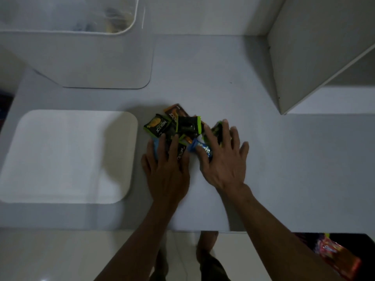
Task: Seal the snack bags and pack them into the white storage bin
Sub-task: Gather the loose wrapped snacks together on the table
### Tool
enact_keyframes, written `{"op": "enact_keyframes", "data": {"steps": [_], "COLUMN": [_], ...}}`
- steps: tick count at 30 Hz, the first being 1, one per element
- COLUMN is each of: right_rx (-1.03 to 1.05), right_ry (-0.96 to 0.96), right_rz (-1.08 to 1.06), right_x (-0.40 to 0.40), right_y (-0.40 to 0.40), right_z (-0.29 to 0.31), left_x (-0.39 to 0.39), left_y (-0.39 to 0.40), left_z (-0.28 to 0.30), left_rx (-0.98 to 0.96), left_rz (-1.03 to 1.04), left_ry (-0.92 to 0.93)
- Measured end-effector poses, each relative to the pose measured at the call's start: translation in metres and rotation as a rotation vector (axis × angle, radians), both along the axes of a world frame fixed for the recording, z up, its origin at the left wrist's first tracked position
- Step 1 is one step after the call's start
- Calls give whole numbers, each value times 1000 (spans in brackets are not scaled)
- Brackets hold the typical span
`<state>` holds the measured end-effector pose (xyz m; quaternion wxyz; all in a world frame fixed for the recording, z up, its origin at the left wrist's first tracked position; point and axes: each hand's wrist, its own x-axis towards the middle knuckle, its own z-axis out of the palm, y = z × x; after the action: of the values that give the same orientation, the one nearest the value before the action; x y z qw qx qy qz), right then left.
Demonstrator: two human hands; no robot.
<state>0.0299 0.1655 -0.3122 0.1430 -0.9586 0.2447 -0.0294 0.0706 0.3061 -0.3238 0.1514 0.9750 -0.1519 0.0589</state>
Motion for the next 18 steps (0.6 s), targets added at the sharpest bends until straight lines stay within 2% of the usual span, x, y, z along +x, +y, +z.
{"op": "enact_keyframes", "data": {"steps": [3, 6, 13, 18], "right_rx": [-67, -126, -105, -175], "right_ry": [-11, -110, -265, -302], "right_rz": [-11, -11, -66, -58], "right_x": [6, 3, 0, 1], "right_y": [-1, 0, 7, 11], "right_z": [-6, -10, -16, -21], "left_x": [4, 3, 2, 0], "left_y": [0, 0, -3, -5], "left_z": [-4, -8, -11, -11], "left_rx": [-7, -19, -32, -74], "left_rz": [17, 9, -16, -69], "left_ry": [-29, -83, -177, -252]}}
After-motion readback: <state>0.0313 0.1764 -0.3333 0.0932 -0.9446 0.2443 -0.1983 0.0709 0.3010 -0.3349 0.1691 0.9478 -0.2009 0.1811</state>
